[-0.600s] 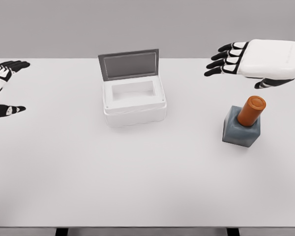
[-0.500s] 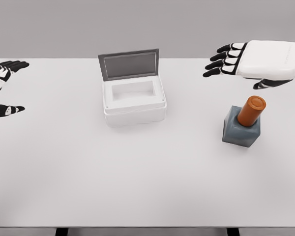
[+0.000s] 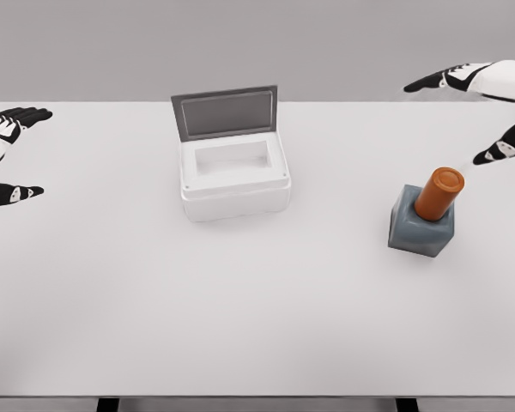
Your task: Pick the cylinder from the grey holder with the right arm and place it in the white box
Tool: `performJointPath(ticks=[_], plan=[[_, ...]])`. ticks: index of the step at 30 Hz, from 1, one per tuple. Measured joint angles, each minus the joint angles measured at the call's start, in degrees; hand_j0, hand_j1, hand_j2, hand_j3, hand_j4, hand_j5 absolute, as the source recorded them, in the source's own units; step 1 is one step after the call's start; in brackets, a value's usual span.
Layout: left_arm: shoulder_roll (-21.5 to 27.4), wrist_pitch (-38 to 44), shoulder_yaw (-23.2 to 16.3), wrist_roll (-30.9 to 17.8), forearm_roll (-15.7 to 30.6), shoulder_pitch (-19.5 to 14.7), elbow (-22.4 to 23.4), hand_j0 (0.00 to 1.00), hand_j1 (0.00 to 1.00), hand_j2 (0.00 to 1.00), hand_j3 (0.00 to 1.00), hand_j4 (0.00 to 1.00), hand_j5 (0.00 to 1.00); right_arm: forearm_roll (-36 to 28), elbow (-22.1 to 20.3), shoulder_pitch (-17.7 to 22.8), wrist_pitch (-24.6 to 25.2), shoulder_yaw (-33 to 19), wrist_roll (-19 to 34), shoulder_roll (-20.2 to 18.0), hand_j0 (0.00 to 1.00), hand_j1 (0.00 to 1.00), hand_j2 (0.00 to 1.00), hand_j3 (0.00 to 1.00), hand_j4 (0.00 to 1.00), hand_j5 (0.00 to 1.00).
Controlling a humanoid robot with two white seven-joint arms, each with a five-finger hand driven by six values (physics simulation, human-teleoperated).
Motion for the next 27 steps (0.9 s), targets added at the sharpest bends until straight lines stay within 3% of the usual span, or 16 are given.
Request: performJointPath(ticks=[3,7,15,27], plan=[[-0.02,0.00,-0.02,0.00,-0.05,0.00,0.00,1.00,1.00,1.00,1.00,1.00,1.00,0.08,0.08,1.32,5.43,0.89,0.00,-0.28,1.00,1.00,1.00,1.00,1.00,1.00],[-0.18,0.00,-0.08,0.00,-0.27,0.00,0.00,1.00,1.00,1.00,1.00,1.00,1.00,3.30,1.49,1.58,7.67,3.70,0.00,0.20,1.00,1.00,1.00,1.00,1.00,1.00],[-0.40,0.00,-0.18,0.00,-0.58,0.00,-0.01,1.00,1.00,1.00,1.00,1.00,1.00,6.42,5.91,1.58,7.98,7.85,0.00,3.21,1.00,1.00,1.00,1.00,1.00,1.00],[-0.44,0.00,-0.21,0.00,-0.60,0.00,-0.08,1.00,1.00,1.00,1.00,1.00,1.00,9.29,7.92,1.58,5.16,13.60,-0.01,5.23,1.00,1.00,1.00,1.00,1.00,1.00]])
